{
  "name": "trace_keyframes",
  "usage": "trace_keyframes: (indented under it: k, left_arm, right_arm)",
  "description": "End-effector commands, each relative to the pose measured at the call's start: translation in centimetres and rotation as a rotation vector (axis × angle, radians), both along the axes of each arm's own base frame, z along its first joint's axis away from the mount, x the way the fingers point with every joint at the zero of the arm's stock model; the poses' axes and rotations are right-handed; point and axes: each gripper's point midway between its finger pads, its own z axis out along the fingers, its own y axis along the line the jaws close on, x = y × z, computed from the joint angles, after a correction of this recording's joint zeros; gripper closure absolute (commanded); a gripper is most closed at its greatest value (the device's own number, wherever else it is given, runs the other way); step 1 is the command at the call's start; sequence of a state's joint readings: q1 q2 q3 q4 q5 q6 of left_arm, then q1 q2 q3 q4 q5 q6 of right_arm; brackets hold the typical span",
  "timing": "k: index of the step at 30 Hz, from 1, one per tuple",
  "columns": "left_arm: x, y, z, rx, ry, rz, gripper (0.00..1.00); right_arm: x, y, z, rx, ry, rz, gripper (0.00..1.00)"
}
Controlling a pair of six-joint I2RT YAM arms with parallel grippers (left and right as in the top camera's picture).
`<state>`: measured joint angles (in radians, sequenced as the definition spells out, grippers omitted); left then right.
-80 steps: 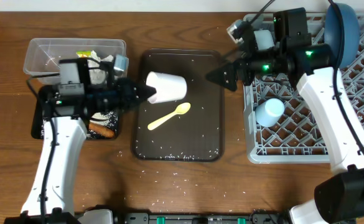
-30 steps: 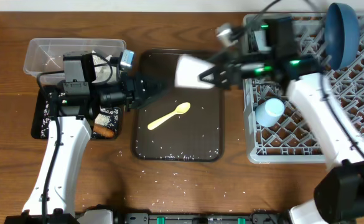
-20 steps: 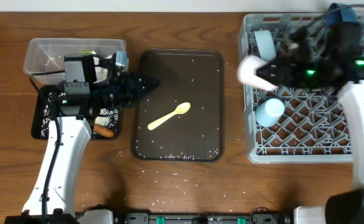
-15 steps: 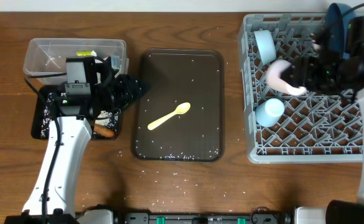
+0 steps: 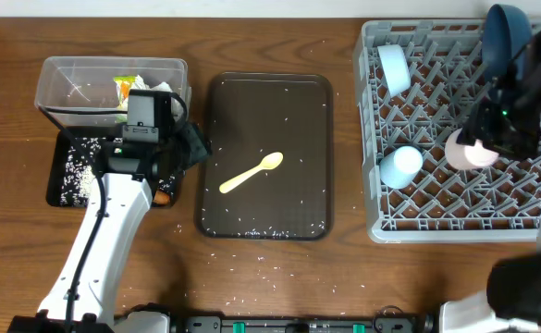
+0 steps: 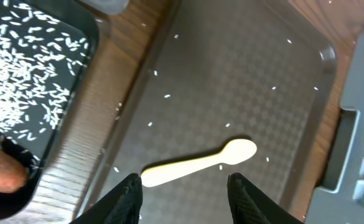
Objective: Sort waste into correct bins and load items into the dishwasher rack
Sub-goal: 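Carry the pink cup with the right gripper into the rack and release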
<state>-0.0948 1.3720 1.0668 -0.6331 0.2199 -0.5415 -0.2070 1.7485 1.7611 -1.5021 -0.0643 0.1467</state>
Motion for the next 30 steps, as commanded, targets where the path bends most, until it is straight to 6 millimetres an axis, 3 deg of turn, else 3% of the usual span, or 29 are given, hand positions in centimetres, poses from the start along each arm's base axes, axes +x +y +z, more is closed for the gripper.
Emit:
trace_keyframes:
  k: [1,12,18,21,25,30]
  left_arm:
    - [0.3,0.8,0.5,0.060,-0.019,0.006,0.53]
    - [0.2,0.9,0.4,0.064,-0.013,-0.001,0.53]
    - [0.1,0.9,0.4,0.065,-0.013,-0.001,0.53]
    - [0.1,0.9,0.4,0.064,-0.013,-0.001,0.53]
    - [0.1,0.8,0.4,0.064,-0.013,-0.001,0.53]
    - [0.1,0.9,0.4,0.065,-0.012,-0.001,0.53]
  right_arm:
    - [0.6,-1.1,-1.7,-0.026,0.049,-0.022,0.43]
    - [2.8,-1.6,-6.2,-0.006,0.116,-0.022,0.39]
    - [3.0,-1.1,-7.4,0.024,0.142,-0.011,0.14]
    - [3.4,-1.1,-6.9,0.022,0.118,-0.011,0.06]
    - [3.9,-1.1,-5.3,0.014,0.081,-0.008,0.04]
    - [5.1,0.0,-1.4,0.023,-0.019,0.016,0.05]
